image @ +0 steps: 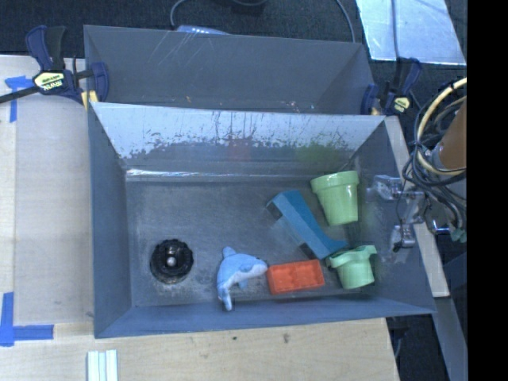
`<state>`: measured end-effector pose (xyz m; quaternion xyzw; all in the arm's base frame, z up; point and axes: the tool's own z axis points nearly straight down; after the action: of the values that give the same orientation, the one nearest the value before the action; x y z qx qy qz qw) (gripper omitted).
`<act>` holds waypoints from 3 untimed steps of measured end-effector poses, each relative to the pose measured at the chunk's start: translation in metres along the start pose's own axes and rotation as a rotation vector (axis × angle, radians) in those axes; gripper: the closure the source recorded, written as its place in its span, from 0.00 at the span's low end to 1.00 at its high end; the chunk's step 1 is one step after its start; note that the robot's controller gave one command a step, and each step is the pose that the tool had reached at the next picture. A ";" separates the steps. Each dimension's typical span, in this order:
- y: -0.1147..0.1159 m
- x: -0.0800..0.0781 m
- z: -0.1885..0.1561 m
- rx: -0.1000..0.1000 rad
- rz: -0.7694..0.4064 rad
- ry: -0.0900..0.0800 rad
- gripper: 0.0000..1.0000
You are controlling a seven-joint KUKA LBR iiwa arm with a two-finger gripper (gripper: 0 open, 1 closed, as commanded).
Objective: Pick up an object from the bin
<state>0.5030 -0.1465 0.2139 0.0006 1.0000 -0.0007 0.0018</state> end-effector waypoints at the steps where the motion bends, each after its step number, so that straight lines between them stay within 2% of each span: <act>1: 0.010 0.002 0.034 0.001 -0.077 -0.003 0.00; 2: 0.009 0.013 0.101 0.002 -0.262 -0.005 0.00; 3: 0.011 -0.005 0.130 0.009 -0.473 -0.007 1.00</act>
Offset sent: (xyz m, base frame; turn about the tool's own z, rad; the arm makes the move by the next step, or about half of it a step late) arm -0.0186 0.0070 -0.1200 -0.2844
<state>0.5085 -0.1360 0.0842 -0.2337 0.9723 -0.0055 0.0049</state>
